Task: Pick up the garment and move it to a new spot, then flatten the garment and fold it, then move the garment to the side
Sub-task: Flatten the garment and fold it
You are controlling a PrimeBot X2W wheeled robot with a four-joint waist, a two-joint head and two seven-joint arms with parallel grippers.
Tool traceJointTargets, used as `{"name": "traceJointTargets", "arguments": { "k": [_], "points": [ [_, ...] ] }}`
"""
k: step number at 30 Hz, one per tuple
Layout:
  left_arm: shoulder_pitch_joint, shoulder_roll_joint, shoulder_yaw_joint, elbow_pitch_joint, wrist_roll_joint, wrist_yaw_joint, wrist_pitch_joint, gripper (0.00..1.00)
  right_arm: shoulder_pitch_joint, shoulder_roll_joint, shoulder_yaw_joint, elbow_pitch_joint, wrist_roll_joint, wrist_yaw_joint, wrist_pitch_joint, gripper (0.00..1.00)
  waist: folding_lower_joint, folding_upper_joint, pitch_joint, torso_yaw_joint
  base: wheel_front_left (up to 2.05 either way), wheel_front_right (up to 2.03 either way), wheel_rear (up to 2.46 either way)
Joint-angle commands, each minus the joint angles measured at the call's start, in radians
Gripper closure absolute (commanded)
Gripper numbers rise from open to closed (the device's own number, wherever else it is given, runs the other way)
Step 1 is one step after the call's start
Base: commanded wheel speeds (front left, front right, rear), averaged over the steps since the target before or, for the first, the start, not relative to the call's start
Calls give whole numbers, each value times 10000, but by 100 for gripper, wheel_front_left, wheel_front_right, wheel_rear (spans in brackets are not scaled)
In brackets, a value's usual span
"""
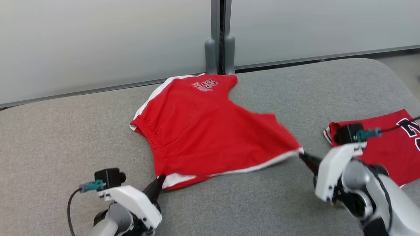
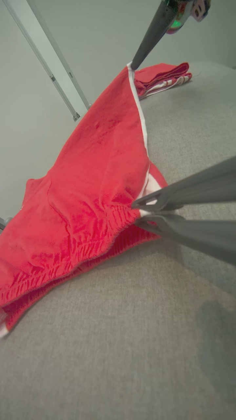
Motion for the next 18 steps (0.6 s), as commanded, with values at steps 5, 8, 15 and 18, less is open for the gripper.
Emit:
{"name": "traceJointTargets", "arguments": {
  "k": [5,8,15,18],
  "points": [
    [949,715,-189,-756,270,422,64,100,2431,-1118,-302,-2788,391,17,1881,100,0,-1,-176,3,0,0,0],
    [1451,1205,-241,-1372,345,680,222,100,3665,-1450,-859,-4222,267,17,2825,100,0,-1,-247,11,0,0,0],
    [2791,2434,-500,-3409,428,1557,995,100,6401,-1637,-2090,-7394,319,17,5275,100,0,-1,-301,134,0,0,0],
    [3408,2949,-538,-4462,300,2091,1419,100,7496,-1477,-2737,-8487,377,12,6170,100,0,-1,-308,234,0,0,0]
  ]
}}
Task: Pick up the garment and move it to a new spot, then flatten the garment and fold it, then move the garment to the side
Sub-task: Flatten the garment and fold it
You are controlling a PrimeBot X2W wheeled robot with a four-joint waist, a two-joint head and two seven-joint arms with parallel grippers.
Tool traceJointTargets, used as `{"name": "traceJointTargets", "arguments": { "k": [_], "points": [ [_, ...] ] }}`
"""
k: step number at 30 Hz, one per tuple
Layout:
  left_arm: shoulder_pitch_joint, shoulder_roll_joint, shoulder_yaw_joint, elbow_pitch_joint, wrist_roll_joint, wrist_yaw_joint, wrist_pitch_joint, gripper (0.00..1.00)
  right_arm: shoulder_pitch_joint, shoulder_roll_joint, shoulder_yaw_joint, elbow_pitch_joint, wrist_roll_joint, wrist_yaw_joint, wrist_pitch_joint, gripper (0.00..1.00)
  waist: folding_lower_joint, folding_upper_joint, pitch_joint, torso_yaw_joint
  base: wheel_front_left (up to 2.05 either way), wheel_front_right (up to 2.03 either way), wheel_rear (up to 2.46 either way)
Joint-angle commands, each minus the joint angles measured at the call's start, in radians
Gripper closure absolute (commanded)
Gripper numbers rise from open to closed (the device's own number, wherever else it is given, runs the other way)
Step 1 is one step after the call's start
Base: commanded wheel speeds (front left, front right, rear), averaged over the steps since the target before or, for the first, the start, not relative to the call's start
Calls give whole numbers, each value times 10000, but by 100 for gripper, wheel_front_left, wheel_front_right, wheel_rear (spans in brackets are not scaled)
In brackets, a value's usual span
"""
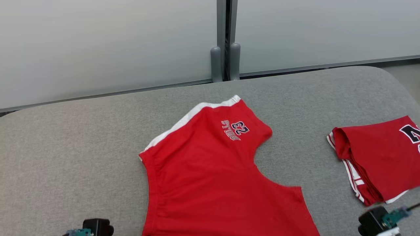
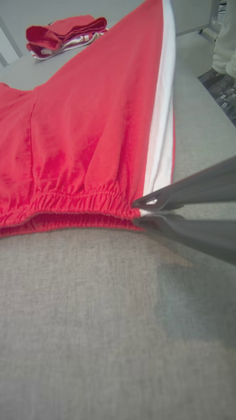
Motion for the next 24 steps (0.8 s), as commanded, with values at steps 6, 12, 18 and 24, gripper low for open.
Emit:
{"name": "traceJointTargets", "arguments": {
  "k": [6,12,18,24],
  "points": [
    [937,761,256,-2086,-273,855,254,100,1400,686,-1080,-1788,-15,3,1130,100,0,0,-49,197,0,0,0],
    [939,490,585,-3194,-448,997,-140,100,603,1181,-1191,-2322,-179,4,700,100,0,0,-186,249,0,0,0],
    [83,-209,769,-2910,-640,1072,-152,100,-1739,1077,-680,-1072,-708,4,-481,100,0,0,-273,294,0,0,0],
    [-978,-909,859,-1754,-585,1179,-217,100,-3961,929,89,1192,-1071,6,-1837,100,0,0,-279,586,0,0,0]
  ]
}}
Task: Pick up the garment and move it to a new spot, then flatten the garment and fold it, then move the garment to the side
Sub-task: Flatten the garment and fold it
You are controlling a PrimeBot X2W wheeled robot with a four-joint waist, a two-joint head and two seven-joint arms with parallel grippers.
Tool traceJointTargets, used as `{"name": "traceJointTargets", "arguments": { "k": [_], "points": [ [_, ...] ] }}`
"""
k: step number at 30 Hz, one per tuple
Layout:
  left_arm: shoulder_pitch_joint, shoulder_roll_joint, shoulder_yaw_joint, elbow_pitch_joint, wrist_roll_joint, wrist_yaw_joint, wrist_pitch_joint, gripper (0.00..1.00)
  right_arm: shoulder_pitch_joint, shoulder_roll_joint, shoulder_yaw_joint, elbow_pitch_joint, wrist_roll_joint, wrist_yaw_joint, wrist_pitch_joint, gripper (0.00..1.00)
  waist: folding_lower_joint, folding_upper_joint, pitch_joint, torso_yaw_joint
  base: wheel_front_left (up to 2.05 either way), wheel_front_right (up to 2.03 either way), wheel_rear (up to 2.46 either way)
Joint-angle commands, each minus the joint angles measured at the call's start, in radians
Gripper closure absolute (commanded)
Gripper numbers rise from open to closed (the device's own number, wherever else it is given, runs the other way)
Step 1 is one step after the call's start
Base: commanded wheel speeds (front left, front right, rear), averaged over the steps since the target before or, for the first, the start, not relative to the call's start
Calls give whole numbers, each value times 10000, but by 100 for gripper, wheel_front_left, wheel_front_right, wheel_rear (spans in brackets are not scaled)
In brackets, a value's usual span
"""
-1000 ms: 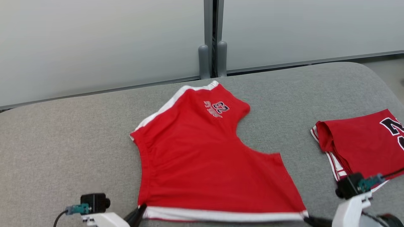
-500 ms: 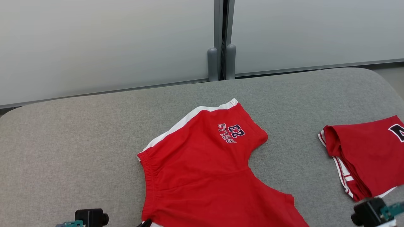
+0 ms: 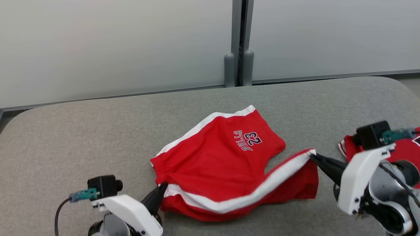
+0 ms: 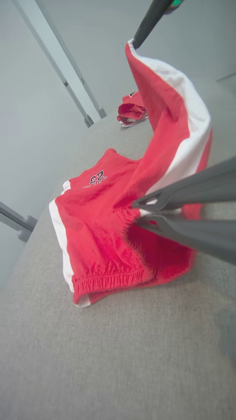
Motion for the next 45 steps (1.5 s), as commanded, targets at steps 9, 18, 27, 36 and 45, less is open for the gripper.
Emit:
{"name": "traceJointTargets", "arguments": {
  "k": [9,18,27,36,45],
  "points": [
    [-1398,-900,128,1965,70,-102,-290,100,-2333,230,996,3211,-422,11,-1805,100,0,-1,0,471,0,0,0],
    [-2470,-1659,144,3620,135,-597,-642,100,-4276,610,1408,6164,-1002,10,-3589,100,0,-1,450,720,0,0,0],
    [-3472,-2230,249,4873,197,-970,-1028,100,-5748,779,1679,8099,-1432,10,-4871,100,0,-1,1097,958,0,0,0],
    [-4535,-2826,416,6588,201,-1500,-1632,100,-7091,1061,2227,10109,-1729,7,-6170,100,0,-1,1625,1225,0,0,0],
    [-5296,-3222,139,7961,484,-2318,-2356,0,-7953,1424,2445,11888,-1693,7,-7253,0,0,-1,1724,1449,0,0,0]
  ]
}}
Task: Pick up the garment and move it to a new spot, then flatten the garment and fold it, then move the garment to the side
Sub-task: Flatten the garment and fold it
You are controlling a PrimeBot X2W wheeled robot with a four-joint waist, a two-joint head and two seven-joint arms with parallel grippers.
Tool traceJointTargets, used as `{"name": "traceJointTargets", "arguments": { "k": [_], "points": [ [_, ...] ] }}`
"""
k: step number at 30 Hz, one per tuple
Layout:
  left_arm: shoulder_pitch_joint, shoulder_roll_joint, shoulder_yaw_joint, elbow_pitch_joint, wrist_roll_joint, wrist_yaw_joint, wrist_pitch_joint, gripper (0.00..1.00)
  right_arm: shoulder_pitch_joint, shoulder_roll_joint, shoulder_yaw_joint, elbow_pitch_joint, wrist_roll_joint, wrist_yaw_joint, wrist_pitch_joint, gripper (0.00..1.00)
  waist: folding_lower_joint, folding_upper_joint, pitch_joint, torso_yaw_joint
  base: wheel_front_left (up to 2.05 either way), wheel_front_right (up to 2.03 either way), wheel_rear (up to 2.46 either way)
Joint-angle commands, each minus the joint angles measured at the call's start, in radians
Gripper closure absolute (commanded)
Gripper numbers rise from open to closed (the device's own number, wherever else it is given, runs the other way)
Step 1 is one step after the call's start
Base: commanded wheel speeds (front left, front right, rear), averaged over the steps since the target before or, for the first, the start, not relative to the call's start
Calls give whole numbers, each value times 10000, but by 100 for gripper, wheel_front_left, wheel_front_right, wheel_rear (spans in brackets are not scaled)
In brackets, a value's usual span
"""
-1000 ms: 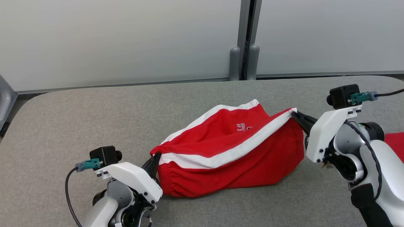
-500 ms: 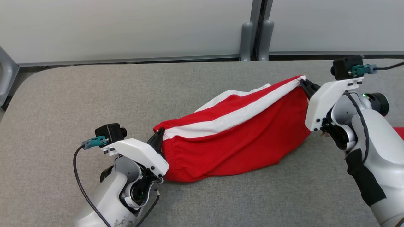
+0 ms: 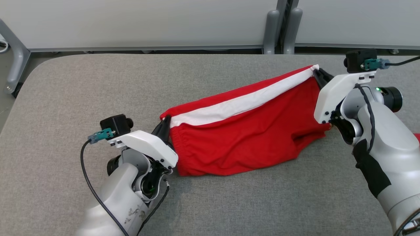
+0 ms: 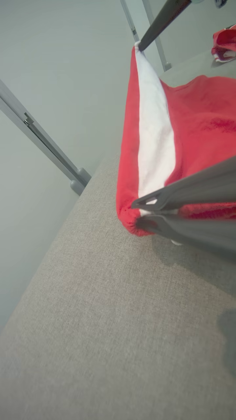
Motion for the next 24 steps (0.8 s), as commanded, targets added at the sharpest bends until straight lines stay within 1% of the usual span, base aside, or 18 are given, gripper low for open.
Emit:
{"name": "traceJointTargets", "arguments": {
  "k": [1,5,8,10,11,12,14,17,19,20,22,24],
  "points": [
    [-285,-23,-146,126,210,-313,-241,0,-228,64,-78,245,130,3,-313,0,0,0,27,53,0,0,0],
    [-304,-96,-359,643,503,-706,-901,0,-374,251,99,752,360,3,-442,0,0,0,-153,113,0,0,0],
    [-43,-58,-325,756,648,-1000,-1311,0,-481,362,258,927,727,3,-137,0,0,0,-407,92,0,0,0],
    [181,212,-261,670,867,-1123,-1486,0,-462,406,425,995,1050,3,338,0,0,0,-631,56,0,0,0],
    [282,381,-183,534,1057,-1117,-1568,0,-463,368,473,1089,1169,3,677,0,0,0,-728,30,0,0,0],
    [389,572,-69,299,1359,-1049,-1605,0,-482,249,476,1239,1273,3,1003,0,0,0,-834,9,0,0,0],
    [768,986,609,-825,2329,-755,-1621,0,-577,17,277,1792,1408,3,1531,0,0,0,-1003,47,0,0,0],
    [2233,1363,1519,-2895,4059,-272,-1593,0,-622,-4,-22,2425,1494,10,1895,0,0,0,-1148,192,0,0,0],
    [3078,1609,2024,-4178,4969,25,-1600,0,-620,-97,-257,2645,1524,10,1939,0,0,0,-1131,325,0,0,0],
    [3078,1609,2024,-4178,4969,25,-1600,0,-620,-97,-257,2645,1524,10,1939,0,0,0,-1131,325,0,0,0],
    [3942,1684,2100,-4957,5539,173,-1603,0,-633,-241,-476,2791,1449,9,1889,0,0,0,-1038,474,0,0,0],
    [4541,1809,1898,-5339,5855,233,-1598,0,-612,-375,-748,2893,1382,4,1965,0,0,0,-867,690,0,0,0]
  ]
}}
